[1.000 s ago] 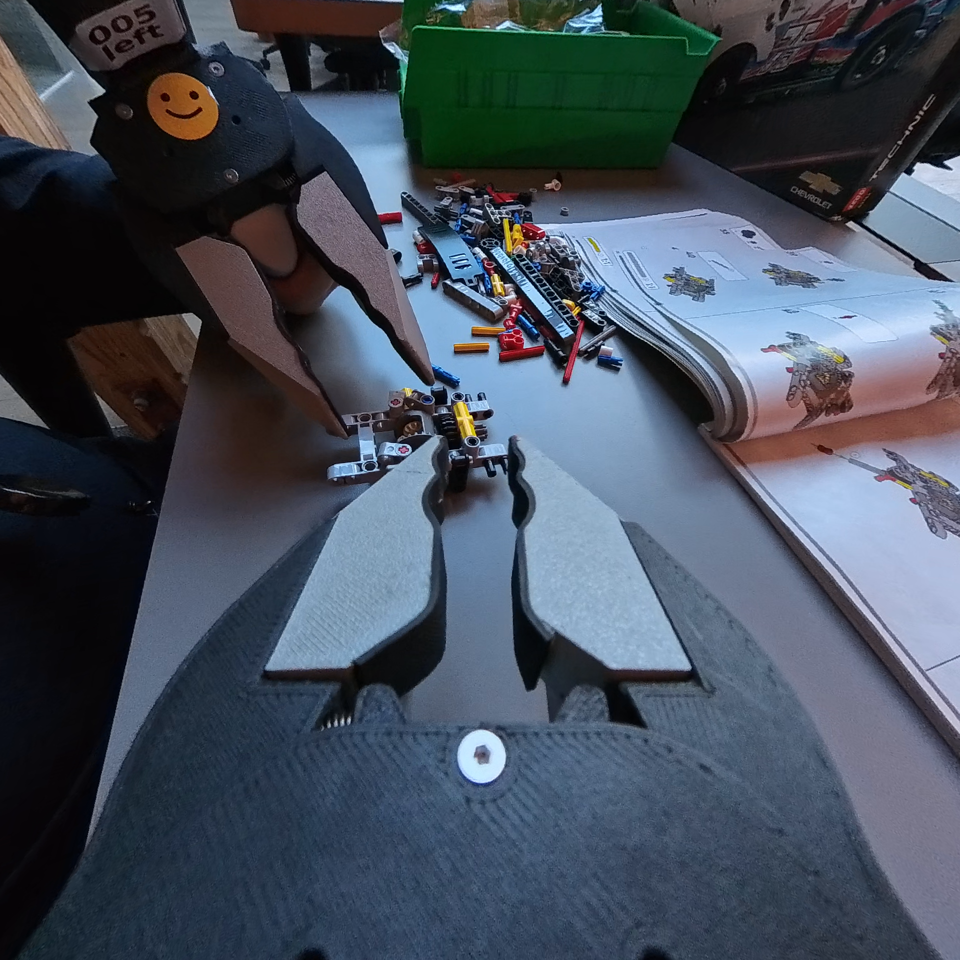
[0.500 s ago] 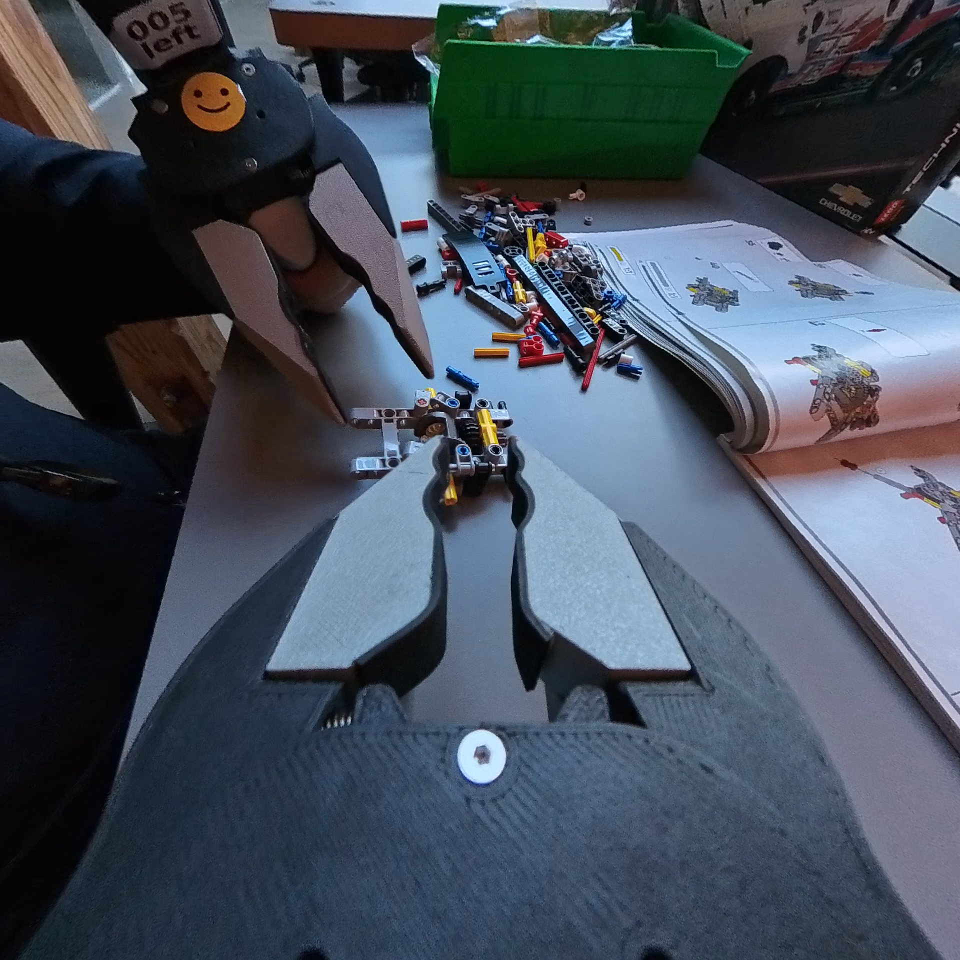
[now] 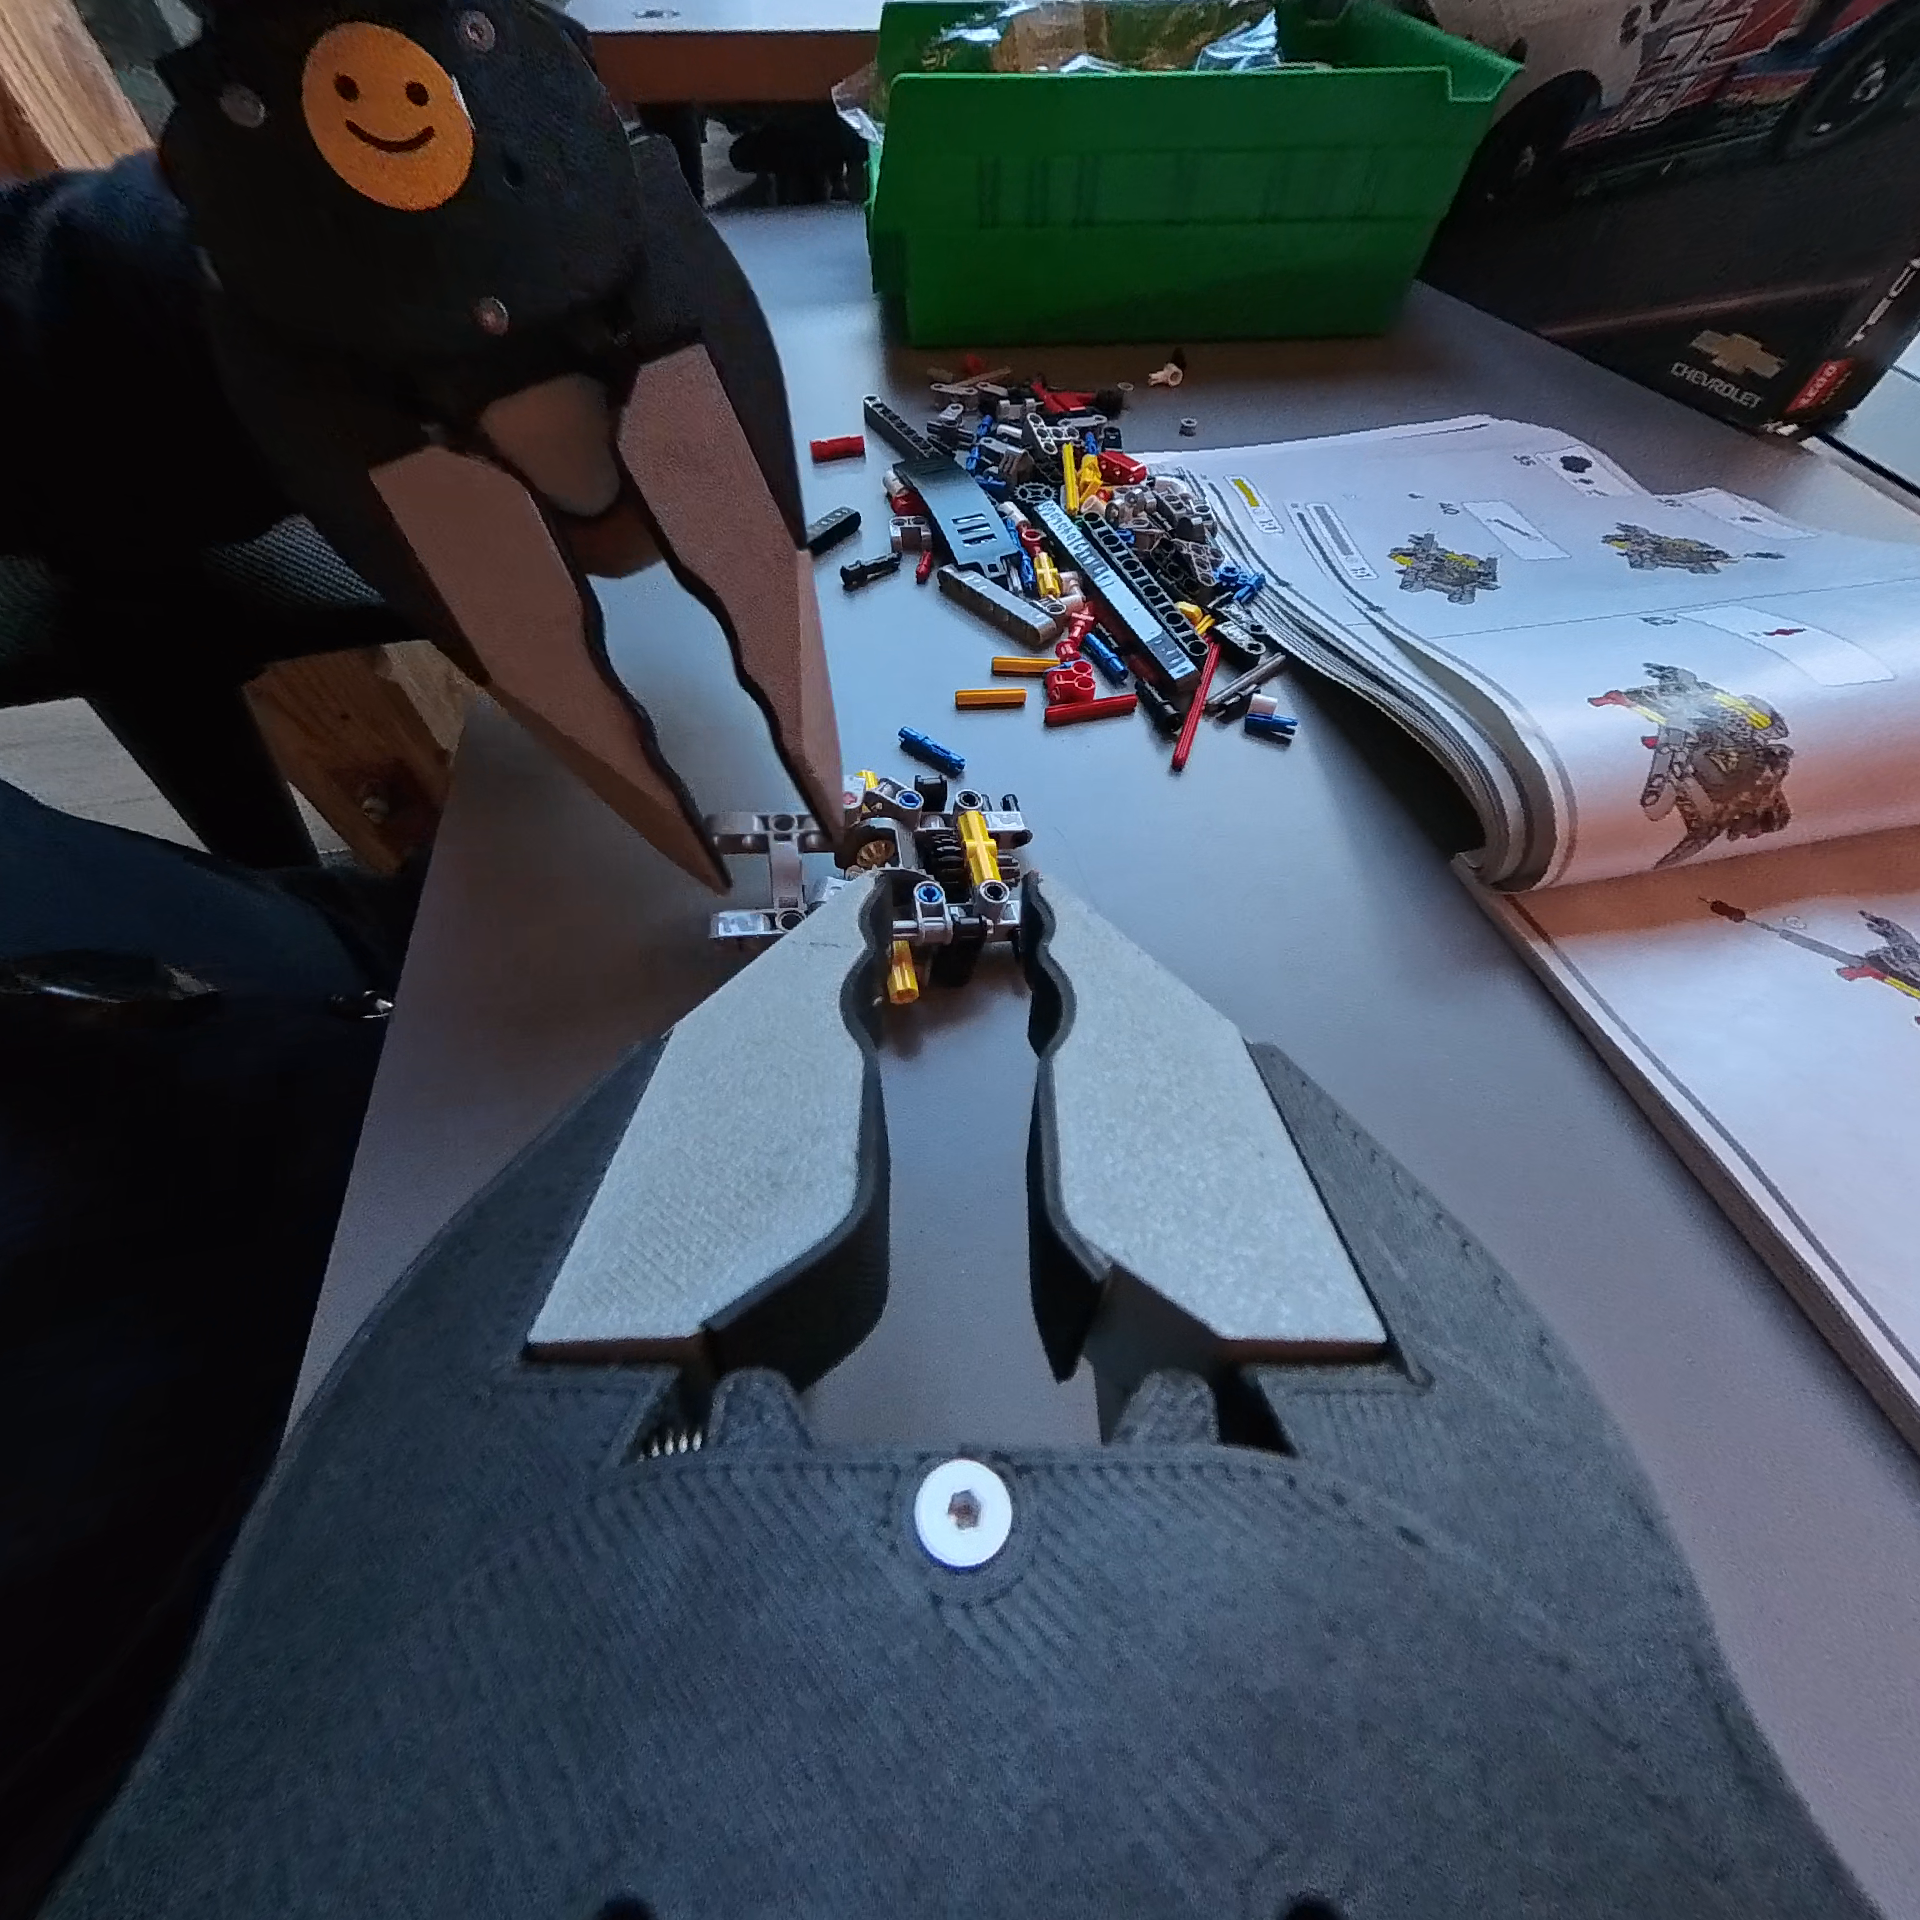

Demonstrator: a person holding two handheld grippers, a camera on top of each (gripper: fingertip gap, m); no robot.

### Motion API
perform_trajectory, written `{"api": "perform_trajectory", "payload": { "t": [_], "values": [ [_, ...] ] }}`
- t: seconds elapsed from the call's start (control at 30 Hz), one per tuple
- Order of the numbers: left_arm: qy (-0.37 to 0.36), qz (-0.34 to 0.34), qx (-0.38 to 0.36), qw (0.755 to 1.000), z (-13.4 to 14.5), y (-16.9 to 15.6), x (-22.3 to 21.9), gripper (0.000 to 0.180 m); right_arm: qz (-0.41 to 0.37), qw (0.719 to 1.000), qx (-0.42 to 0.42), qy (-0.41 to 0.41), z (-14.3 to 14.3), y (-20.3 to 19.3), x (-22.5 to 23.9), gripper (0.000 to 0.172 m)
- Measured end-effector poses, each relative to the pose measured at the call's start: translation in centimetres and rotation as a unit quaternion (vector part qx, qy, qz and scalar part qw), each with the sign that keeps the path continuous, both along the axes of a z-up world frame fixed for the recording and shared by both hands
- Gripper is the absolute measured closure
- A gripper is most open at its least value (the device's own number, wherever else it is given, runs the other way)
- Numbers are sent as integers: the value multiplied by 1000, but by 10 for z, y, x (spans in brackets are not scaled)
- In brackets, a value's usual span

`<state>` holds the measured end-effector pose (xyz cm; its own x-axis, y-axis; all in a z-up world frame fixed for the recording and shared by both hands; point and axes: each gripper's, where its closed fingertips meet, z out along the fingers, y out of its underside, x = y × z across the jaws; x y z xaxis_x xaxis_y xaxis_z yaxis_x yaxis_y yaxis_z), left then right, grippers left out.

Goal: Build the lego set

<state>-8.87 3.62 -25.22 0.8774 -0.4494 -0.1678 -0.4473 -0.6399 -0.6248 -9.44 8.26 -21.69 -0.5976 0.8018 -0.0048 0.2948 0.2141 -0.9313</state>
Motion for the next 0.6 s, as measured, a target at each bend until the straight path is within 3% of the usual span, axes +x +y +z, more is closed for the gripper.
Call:
{"api": "perform_trajectory", "payload": {
  "t": [0.13, 0.2, 0.33, 0.4, 0.5, 0.6],
  "values": [
    [53, -8, -64, 996, -17, -7, -3, 159, 2, 1000, 0, -1, 0, -1, 0, 151],
    [88, -11, -62, 994, -19, -5, -7, 172, 5, 1000, 1, -3, -1, -1, 0, 151],
    [129, -11, -48, 990, -15, -5, -15, 174, 9, 1000, 2, 6, 1, -2, 2, 148],
    [84, -24, -45, 995, -2, -7, -8, 174, 17, 1000, -2, 18, 5, -4, 5, 143],
    [-75, -61, -40, 995, 37, -11, 15, 174, 27, 999, -2, 39, 10, -9, 8, 130],
    [-257, -106, -73, 958, 72, -21, 31, 174, 51, 995, 5, 80, 19, -25, 14, 127]
  ]
}}
